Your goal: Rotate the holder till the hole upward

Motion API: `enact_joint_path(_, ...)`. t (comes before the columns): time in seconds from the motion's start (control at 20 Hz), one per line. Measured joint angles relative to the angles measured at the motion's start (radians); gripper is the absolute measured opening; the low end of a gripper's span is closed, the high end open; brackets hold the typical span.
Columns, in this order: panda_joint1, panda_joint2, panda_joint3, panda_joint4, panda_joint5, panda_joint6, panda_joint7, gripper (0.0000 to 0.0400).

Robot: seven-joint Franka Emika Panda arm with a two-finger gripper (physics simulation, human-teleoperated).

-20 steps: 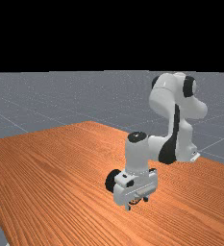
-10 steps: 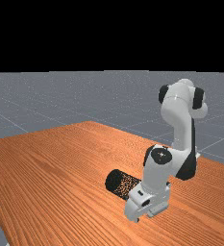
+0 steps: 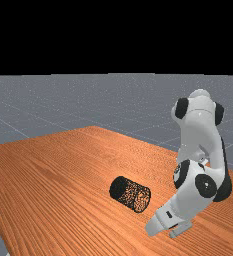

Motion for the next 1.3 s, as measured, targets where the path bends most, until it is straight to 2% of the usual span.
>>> enact_joint_path(0.05,0.006,0.001,-0.010,-0.005,-0.012,-0.009,0.002,0.0400)
enact_joint_path(0.1,0.025,0.053,-0.048,0.079,-0.051,-0.101,0.005,0.0400)
enact_joint_path(0.15,0.019,0.019,-0.040,0.015,-0.046,-0.056,0.007,0.0400)
enact_joint_path(0.65,0.018,-0.042,-0.046,-0.054,-0.054,-0.049,-0.001,0.0400)
enact_joint_path(0.8,0.029,-0.039,-0.075,-0.060,-0.089,-0.074,0.001,0.0400)
enact_joint_path(0.95,0.025,-0.068,-0.106,-0.135,-0.128,-0.050,0.001,0.0400)
enact_joint_path(1.05,0.004,-0.118,-0.105,-0.228,-0.129,0.022,-0.004,0.0400)
enact_joint_path(1.15,-0.006,-0.137,-0.115,-0.270,-0.141,0.048,-0.007,0.0400)
enact_joint_path(1.2,-0.043,-0.146,-0.085,-0.270,-0.103,0.047,-0.077,0.0400)
enact_joint_path(1.3,-0.059,-0.154,-0.087,-0.285,-0.105,0.049,-0.102,0.0400)
